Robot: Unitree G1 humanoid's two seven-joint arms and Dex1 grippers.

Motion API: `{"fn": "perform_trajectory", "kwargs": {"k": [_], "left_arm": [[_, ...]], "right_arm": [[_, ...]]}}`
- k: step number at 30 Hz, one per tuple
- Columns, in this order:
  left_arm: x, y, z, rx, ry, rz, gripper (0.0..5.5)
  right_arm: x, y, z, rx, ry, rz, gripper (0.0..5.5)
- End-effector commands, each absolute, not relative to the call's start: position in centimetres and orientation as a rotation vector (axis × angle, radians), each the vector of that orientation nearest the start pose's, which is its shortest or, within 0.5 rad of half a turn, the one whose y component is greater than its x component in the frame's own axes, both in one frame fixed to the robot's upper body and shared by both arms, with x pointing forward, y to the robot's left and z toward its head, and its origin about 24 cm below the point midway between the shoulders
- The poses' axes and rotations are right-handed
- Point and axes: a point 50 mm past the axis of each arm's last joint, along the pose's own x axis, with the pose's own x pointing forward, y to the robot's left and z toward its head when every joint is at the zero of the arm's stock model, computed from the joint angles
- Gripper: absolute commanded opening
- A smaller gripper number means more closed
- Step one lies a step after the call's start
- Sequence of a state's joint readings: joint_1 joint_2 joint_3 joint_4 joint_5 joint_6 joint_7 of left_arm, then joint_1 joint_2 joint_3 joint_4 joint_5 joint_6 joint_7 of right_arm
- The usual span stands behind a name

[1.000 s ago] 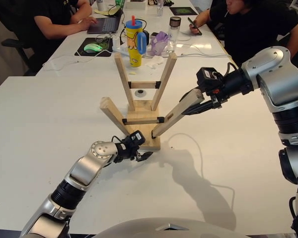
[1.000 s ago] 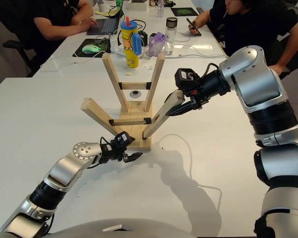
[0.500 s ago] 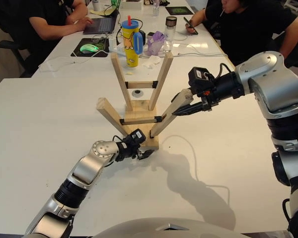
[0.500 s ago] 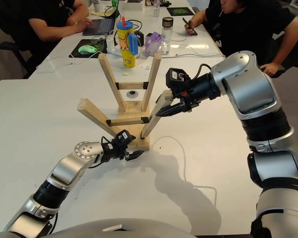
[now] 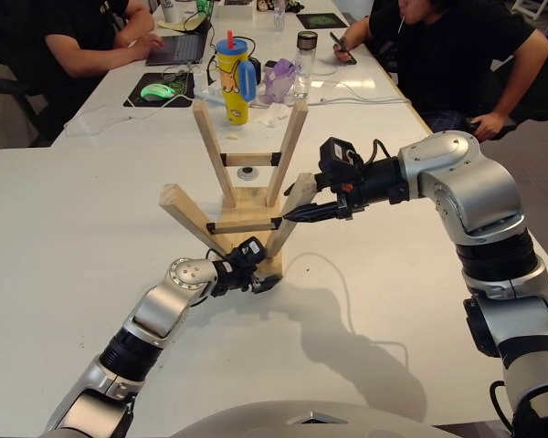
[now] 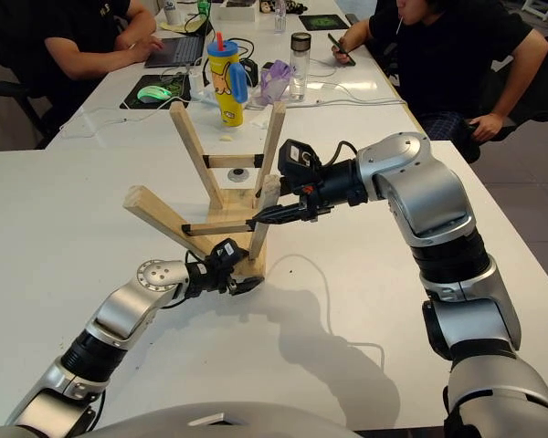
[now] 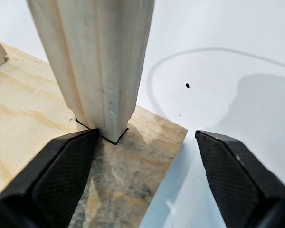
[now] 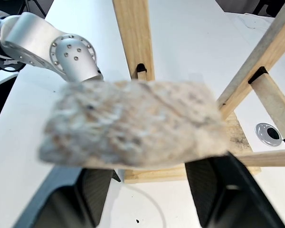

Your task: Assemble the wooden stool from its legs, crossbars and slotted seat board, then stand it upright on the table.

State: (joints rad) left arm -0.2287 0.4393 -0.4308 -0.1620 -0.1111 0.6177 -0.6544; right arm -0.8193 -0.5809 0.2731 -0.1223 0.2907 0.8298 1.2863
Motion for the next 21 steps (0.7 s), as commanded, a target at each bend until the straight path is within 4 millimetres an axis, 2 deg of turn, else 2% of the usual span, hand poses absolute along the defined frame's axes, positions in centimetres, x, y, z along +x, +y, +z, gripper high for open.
{"fn": "perform_trajectory", "kwargs": {"k": [1, 5, 8, 13, 16, 21], "left_arm": [[22.1, 11.2, 0.0, 0.313, 0.754, -1.015, 3.75], [22.8, 11.4, 0.6, 0.331, 0.688, -0.962, 3.75], [24.2, 12.0, 2.7, 0.322, 0.495, -0.789, 3.75], [22.5, 13.1, 5.2, 0.329, 0.230, -0.569, 3.75], [20.8, 13.9, 5.6, 0.339, 0.152, -0.494, 3.75], [20.4, 14.7, 6.2, 0.374, 0.082, -0.413, 3.75]], "right_arm": [[28.7, -8.3, 16.5, -0.429, 0.381, 1.651, 2.04], [29.0, -8.4, 15.8, -0.418, 0.374, 1.640, 2.04], [29.3, -9.0, 15.4, -0.415, 0.389, 1.615, 2.04], [29.7, -9.4, 15.3, -0.412, 0.416, 1.567, 2.04], [30.0, -9.8, 14.9, -0.419, 0.434, 1.539, 2.04], [30.8, -9.9, 15.5, -0.440, 0.425, 1.486, 2.04]]}}
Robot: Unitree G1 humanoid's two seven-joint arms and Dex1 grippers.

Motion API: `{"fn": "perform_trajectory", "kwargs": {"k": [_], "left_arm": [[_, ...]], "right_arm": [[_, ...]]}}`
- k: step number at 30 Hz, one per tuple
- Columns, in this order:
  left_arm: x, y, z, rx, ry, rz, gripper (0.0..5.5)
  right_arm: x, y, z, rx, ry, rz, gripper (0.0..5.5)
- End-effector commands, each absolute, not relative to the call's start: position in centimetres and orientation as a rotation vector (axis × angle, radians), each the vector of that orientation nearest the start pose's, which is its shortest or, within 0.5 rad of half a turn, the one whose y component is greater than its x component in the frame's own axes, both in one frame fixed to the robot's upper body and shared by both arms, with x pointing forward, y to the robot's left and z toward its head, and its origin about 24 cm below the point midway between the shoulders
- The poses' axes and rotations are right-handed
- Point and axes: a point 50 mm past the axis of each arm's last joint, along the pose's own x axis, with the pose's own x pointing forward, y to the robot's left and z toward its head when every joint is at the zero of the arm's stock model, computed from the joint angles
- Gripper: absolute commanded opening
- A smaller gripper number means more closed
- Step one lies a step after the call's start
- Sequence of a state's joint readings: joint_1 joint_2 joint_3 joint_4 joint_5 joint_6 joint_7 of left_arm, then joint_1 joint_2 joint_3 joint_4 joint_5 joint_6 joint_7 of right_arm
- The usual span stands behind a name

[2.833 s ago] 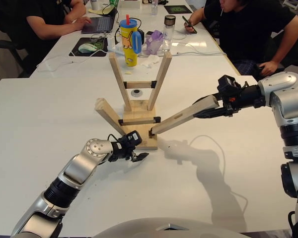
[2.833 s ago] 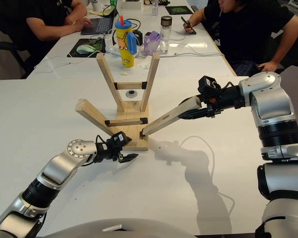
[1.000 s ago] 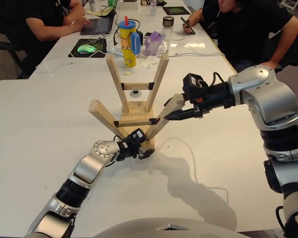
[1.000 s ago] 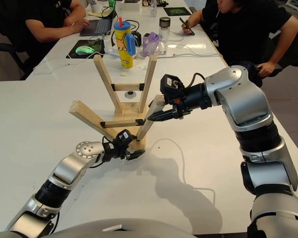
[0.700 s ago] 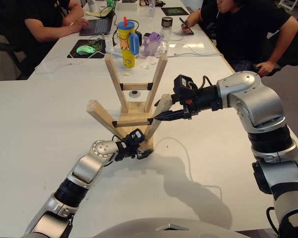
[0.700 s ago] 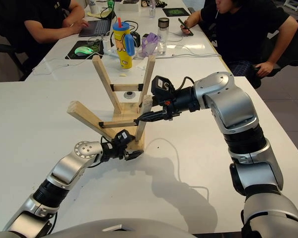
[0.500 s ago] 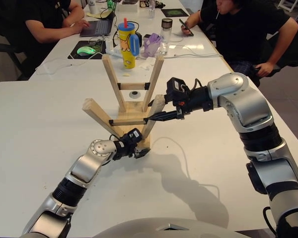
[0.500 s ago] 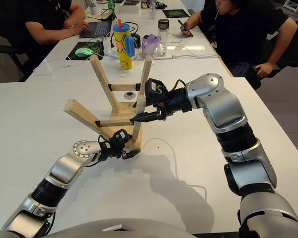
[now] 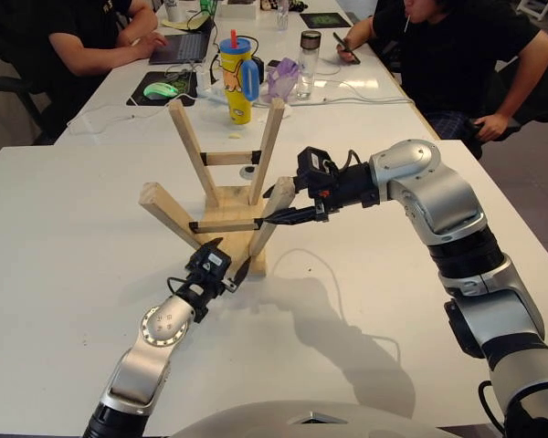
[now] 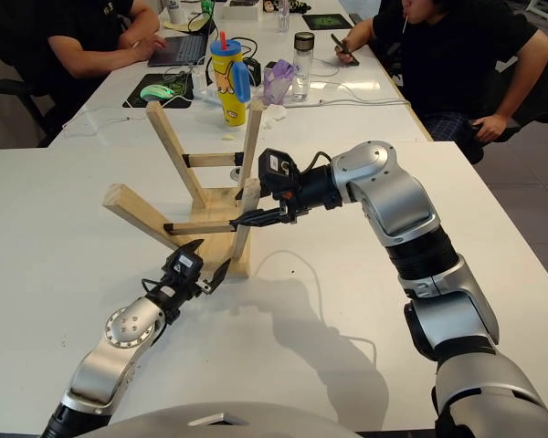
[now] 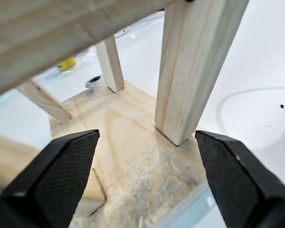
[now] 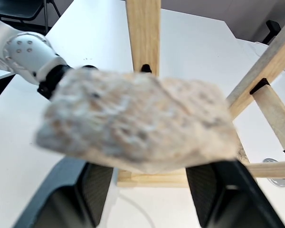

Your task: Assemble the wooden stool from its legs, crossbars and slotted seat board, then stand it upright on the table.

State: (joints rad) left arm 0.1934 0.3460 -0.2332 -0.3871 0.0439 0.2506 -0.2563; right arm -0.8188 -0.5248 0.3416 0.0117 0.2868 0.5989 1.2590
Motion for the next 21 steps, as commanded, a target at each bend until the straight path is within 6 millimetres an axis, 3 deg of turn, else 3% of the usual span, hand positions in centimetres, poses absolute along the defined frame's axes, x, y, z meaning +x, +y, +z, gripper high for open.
{"fn": "perform_trajectory", "kwargs": {"k": [1, 7, 8, 14, 16, 21], "left_arm": [[20.3, 14.7, 5.7, 0.378, 0.113, -0.414, 3.75], [20.2, 14.9, 2.5, 0.394, 0.312, -0.420, 3.75], [20.2, 15.0, 2.0, 0.397, 0.347, -0.422, 3.75], [20.2, 15.1, 0.1, 0.385, 0.461, -0.445, 3.75], [20.6, 14.8, -0.1, 0.380, 0.468, -0.453, 3.75], [21.9, 13.6, -0.4, 0.373, 0.465, -0.477, 3.75]], "right_arm": [[30.9, -9.8, 15.7, -0.442, 0.417, 1.484, 2.04], [31.3, -9.3, 16.6, -0.410, 0.330, 1.461, 2.04], [31.5, -9.3, 16.8, -0.393, 0.307, 1.446, 2.40], [33.0, -9.9, 18.1, -0.292, 0.177, 1.284, 3.30], [33.0, -11.0, 17.9, -0.289, 0.181, 1.245, 3.34], [30.9, -15.8, 14.7, -0.300, 0.354, 1.195, 3.34]]}}
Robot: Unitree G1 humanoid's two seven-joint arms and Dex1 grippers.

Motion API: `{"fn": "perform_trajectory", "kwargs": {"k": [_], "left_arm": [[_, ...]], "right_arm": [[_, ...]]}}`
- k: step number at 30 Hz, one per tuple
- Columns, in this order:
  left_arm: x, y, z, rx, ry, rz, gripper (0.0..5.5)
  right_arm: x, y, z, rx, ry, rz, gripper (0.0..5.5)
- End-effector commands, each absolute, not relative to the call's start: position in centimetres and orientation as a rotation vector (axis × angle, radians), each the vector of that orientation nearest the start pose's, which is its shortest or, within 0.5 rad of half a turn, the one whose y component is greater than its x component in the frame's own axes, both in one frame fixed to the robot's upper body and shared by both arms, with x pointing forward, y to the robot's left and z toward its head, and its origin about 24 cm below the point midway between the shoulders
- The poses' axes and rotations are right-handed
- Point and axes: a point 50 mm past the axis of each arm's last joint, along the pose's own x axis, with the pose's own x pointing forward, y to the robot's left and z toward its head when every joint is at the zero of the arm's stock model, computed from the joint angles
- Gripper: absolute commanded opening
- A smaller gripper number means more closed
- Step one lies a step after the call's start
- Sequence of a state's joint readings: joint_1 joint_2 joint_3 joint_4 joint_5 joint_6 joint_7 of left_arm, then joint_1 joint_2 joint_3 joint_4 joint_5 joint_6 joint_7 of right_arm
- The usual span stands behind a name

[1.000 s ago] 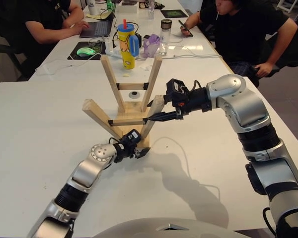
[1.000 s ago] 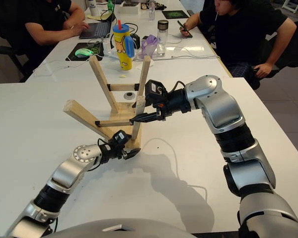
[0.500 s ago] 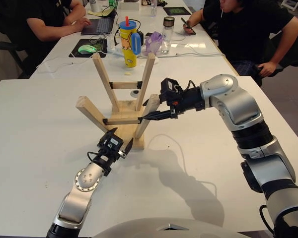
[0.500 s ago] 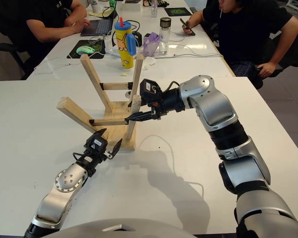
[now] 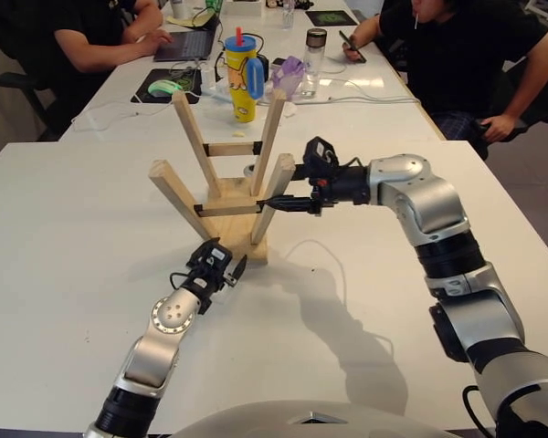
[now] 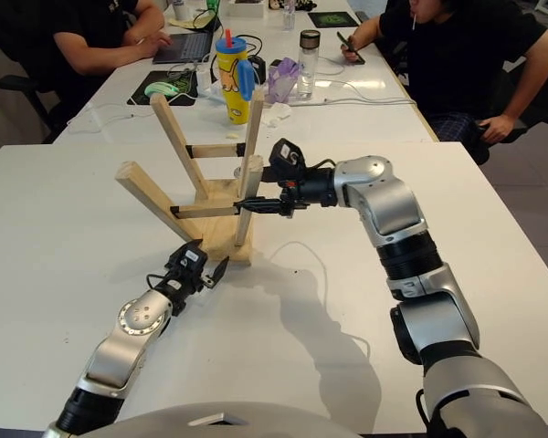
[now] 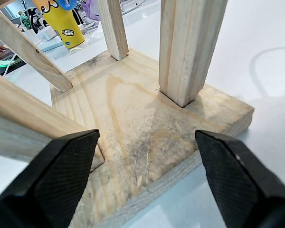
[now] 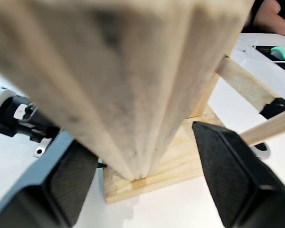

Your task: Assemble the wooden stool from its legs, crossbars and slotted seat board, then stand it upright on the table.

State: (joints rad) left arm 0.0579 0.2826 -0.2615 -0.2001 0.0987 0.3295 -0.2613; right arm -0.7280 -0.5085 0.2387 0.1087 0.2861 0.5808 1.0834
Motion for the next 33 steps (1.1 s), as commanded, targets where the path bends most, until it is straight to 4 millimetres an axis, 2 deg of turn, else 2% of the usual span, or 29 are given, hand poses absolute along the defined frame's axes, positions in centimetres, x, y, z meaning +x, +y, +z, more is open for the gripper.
{"fn": "perform_trajectory", "kwargs": {"k": [1, 4, 8, 11, 14, 16, 17, 18, 19, 20, 21, 22, 23, 24, 25, 26, 28, 29, 30, 32, 33], "left_arm": [[22.0, 13.5, -0.5, 0.366, 0.465, -0.477, 3.75], [22.3, 13.2, -0.5, 0.355, 0.461, -0.481, 3.75], [22.9, 12.5, -0.3, 0.348, 0.443, -0.508, 3.75], [22.8, 12.2, -0.4, 0.349, 0.446, -0.530, 3.75], [22.8, 12.2, -0.6, 0.356, 0.455, -0.549, 3.75], [23.0, 12.1, -0.7, 0.359, 0.455, -0.558, 3.75], [23.0, 12.1, -0.6, 0.359, 0.455, -0.561, 3.75], [23.1, 12.1, -0.6, 0.358, 0.455, -0.563, 3.75], [23.0, 12.1, -0.6, 0.357, 0.456, -0.564, 3.75], [23.0, 12.0, -0.7, 0.353, 0.458, -0.566, 3.75], [22.9, 11.9, -0.7, 0.352, 0.458, -0.571, 3.75], [23.0, 11.8, -0.7, 0.350, 0.457, -0.576, 3.75], [23.1, 11.7, -0.7, 0.347, 0.456, -0.578, 3.75], [23.2, 11.7, -0.7, 0.345, 0.453, -0.578, 3.75], [23.2, 11.7, -0.6, 0.343, 0.452, -0.578, 3.75], [23.2, 11.7, -0.6, 0.342, 0.452, -0.577, 3.75], [23.0, 11.7, -0.8, 0.338, 0.459, -0.575, 3.75], [22.9, 11.7, -1.0, 0.337, 0.462, -0.574, 3.75], [22.9, 11.6, -1.0, 0.335, 0.461, -0.576, 3.75], [23.1, 11.2, -0.5, 0.332, 0.416, -0.593, 3.75], [23.3, 10.9, 0.1, 0.331, 0.363, -0.605, 3.75]], "right_arm": [[30.2, -16.4, 14.4, -0.274, 0.371, 1.203, 3.34], [29.2, -17.3, 15.1, -0.131, 0.340, 1.192, 3.34], [30.7, -16.3, 22.0, 0.162, -0.083, 1.122, 2.75], [30.8, -14.3, 27.6, 0.309, -0.374, 1.120, 2.21], [30.6, -12.6, 31.1, 0.406, -0.565, 1.079, 1.76], [30.4, -12.1, 32.4, 0.460, -0.654, 1.034, 1.47], [30.6, -11.7, 32.4, 0.465, -0.656, 1.006, 1.30], [31.4, -10.9, 31.3, 0.480, -0.591, 0.956, 1.15], [32.5, -9.7, 28.6, 0.474, -0.446, 0.891, 0.98], [33.3, -7.7, 22.8, 0.383, -0.149, 0.852, 0.82], [32.9, -6.7, 16.9, 0.317, 0.101, 0.816, 0.60], [31.4, -6.6, 10.5, 0.260, 0.371, 0.769, 0.49], [29.6, -6.8, 6.4, 0.206, 0.534, 0.755, 0.28], [28.6, -7.1, 4.6, 0.217, 0.600, 0.731, 0.14], [28.3, -7.2, 4.3, 0.211, 0.606, 0.731, 0.04], [29.2, -7.1, 5.8, 0.220, 0.521, 0.733, 0.04], [31.5, -6.9, 11.8, 0.281, 0.195, 0.769, 0.04], [32.6, -7.5, 15.6, 0.335, 0.015, 0.768, 0.04], [33.0, -8.2, 18.3, 0.372, -0.112, 0.767, 0.04], [33.3, -9.8, 21.6, 0.417, -0.283, 0.732, 0.04], [33.4, -10.5, 22.1, 0.423, -0.322, 0.705, 0.04]]}}
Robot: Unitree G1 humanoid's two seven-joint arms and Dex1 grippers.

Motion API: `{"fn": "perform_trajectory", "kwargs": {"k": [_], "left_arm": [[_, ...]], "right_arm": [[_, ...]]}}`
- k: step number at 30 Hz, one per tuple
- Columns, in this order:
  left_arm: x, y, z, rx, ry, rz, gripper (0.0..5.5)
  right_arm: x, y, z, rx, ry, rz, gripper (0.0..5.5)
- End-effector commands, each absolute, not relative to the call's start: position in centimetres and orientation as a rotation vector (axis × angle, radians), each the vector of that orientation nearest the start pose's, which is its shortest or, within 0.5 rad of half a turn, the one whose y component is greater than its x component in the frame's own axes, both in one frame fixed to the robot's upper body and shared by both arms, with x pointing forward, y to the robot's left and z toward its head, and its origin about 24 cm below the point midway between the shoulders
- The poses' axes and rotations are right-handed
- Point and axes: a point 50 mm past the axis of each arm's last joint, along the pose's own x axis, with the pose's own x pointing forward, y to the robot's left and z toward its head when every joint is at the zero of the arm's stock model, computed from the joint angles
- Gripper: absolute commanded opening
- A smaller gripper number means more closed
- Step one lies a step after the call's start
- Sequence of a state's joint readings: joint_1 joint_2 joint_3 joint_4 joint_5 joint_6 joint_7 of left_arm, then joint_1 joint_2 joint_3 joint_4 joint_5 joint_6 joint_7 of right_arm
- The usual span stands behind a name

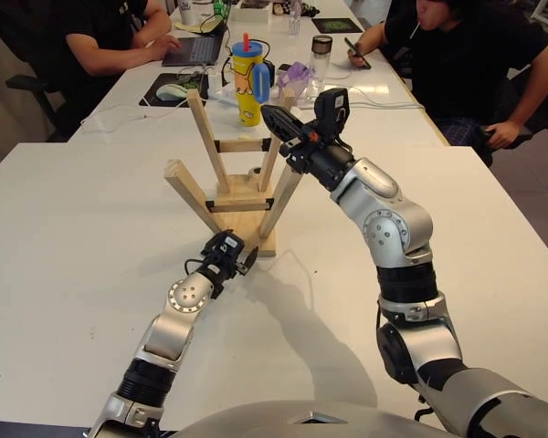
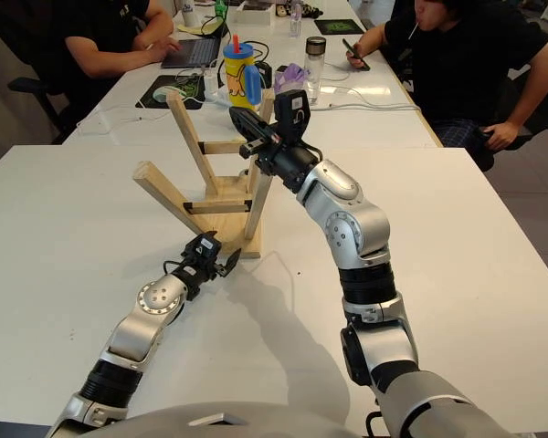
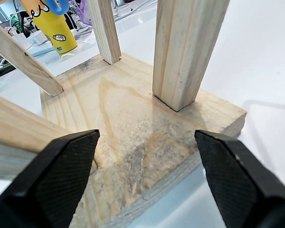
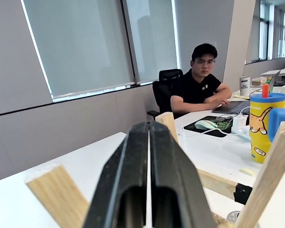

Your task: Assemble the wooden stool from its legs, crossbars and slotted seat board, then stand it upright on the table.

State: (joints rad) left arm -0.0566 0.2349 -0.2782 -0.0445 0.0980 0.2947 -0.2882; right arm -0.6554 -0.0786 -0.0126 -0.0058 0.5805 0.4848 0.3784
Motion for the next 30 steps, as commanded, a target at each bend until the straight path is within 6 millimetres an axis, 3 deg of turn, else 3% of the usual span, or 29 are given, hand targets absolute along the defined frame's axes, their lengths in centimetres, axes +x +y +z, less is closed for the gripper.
{"fn": "perform_trajectory", "kwargs": {"k": [1, 5, 8, 11, 14, 17, 20, 22, 27, 28, 29, 30], "left_arm": [[23.6, 10.5, 1.1, 0.330, 0.286, -0.613, 3.75], [23.3, 10.7, 6.0, 0.323, -0.077, -0.593, 3.75], [21.2, 12.4, 8.3, 0.369, -0.283, -0.574, 3.75], [19.1, 13.8, 8.4, 0.368, -0.314, -0.579, 3.45], [17.1, 16.5, 7.3, 0.233, -0.219, -0.424, 3.00], [17.4, 18.8, 7.5, 0.039, -0.180, -0.203, 2.59], [20.8, 20.4, 10.8, -0.105, -0.273, -0.011, 2.02], [22.2, 20.9, 12.8, -0.114, -0.306, 0.041, 1.75], [23.1, 20.6, 13.9, -0.121, -0.281, 0.082, 1.01], [23.4, 20.0, 14.0, -0.118, -0.280, 0.059, 0.87], [23.9, 18.9, 14.0, -0.110, -0.253, -0.004, 0.70], [24.3, 17.6, 14.0, -0.106, -0.242, -0.062, 0.55]], "right_arm": [[33.4, -11.2, 22.4, 0.435, -0.356, 0.669, 0.04], [33.3, -12.9, 19.4, 0.444, -0.300, 0.518, 0.04], [32.2, -13.5, 16.3, 0.403, -0.219, 0.418, 0.04], [31.3, -14.1, 14.0, 0.366, -0.147, 0.347, 0.00], [30.3, -14.3, 12.4, 0.364, -0.097, 0.310, 0.00], [30.1, -14.3, 12.3, 0.352, -0.095, 0.290, 0.00], [29.9, -14.1, 13.0, 0.355, -0.143, 0.277, 0.00], [29.6, -13.8, 13.9, 0.365, -0.189, 0.269, 0.00], [29.4, -14.6, 15.6, 0.370, -0.254, 0.129, 0.00], [29.4, -14.0, 15.8, 0.370, -0.243, 0.145, 0.00], [29.4, -11.8, 16.2, 0.364, -0.210, 0.257, 0.00], [29.1, -8.0, 15.9, 0.318, -0.121, 0.460, 0.00]]}}
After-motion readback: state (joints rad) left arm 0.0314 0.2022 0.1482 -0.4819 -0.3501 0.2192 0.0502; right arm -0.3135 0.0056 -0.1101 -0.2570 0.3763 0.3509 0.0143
